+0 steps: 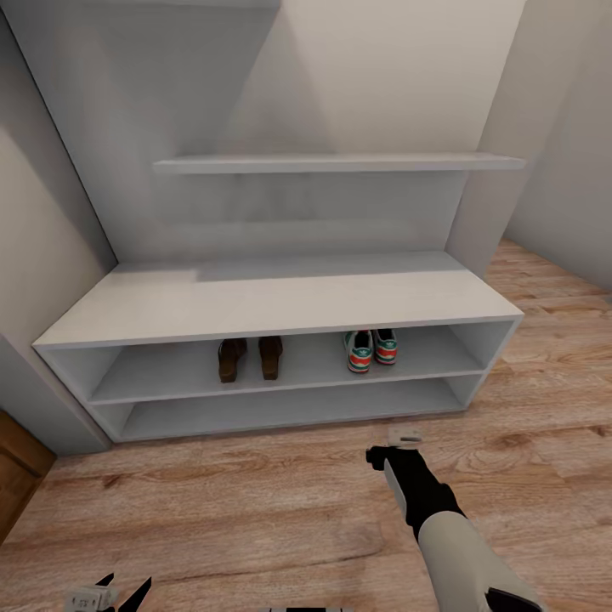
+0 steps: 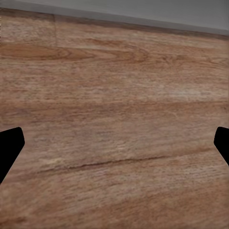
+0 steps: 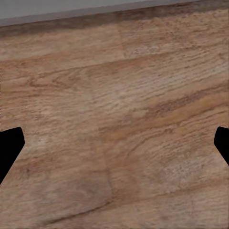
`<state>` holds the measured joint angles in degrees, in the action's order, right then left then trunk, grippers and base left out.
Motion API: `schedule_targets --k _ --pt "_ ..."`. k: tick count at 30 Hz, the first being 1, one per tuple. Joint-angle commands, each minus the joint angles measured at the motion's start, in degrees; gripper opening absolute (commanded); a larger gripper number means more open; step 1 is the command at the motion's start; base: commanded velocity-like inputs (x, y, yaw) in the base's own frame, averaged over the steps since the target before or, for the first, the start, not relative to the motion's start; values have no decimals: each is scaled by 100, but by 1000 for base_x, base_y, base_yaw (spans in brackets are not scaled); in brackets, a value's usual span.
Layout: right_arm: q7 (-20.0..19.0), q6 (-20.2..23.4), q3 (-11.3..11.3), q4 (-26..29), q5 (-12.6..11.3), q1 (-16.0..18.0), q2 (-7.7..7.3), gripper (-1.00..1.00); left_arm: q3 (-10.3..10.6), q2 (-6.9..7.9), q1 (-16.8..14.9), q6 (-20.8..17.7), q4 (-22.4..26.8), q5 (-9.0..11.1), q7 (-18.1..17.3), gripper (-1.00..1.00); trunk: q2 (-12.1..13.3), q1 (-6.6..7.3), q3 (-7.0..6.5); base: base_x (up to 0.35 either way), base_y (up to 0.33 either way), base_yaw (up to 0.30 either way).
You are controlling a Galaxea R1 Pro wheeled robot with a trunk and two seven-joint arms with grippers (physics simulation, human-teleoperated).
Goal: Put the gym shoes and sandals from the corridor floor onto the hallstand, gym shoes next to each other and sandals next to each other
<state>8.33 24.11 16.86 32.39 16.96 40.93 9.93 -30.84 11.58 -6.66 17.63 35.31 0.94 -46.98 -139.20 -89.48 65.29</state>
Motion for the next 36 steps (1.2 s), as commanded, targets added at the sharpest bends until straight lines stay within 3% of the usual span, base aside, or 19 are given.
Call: schedule_targets --k 1,11,13,19,20,25,26,29,33,36 --pt "-5 21 27 -22 29 3 7 100 -16 1 -5 13 -7 7 -33 100 38 23 -13 0 0 0" --pt "-49 -56 19 -280 33 -5 7 100 -18 2 -4 9 -7 2 -25 100 439 243 -193 0 0 0" --pt "-132 -203 19 -430 40 -5 7 100 -20 2 -7 8 -7 2 -23 100 519 287 -229 0 0 0" --pt "-525 -1192 11 -1231 102 -35 7 100 -26 2 -10 -12 -11 2 -2 100 760 418 -337 0 0 0" --pt "-655 -1657 10 -1721 217 -39 -91 100 -27 2 -11 -29 -14 2 10 100 800 440 -354 0 0 0" --pt "-940 -2331 10 -2309 445 -41 -317 100 -27 2 -11 -52 -15 2 25 100 1001 550 -444 0 0 0" --pt "-1079 -2689 10 -2638 556 -191 -557 100 -27 4 -11 -55 -23 2 178 100 1041 572 -462 0 0 0" --pt "-1091 -3033 10 -2667 690 -406 -632 100 -27 3 -11 -51 -24 2 321 100 1161 638 -516 0 0 0" --pt "-1096 -3779 10 -2680 1145 -741 -764 100 -20 3 -8 -49 -24 2 471 100 1322 726 -588 0 0 0" --pt "-1096 -3973 10 -2687 1320 -833 -790 100 -15 -2 -8 -45 -29 2 491 100 1442 792 -642 0 0 0"
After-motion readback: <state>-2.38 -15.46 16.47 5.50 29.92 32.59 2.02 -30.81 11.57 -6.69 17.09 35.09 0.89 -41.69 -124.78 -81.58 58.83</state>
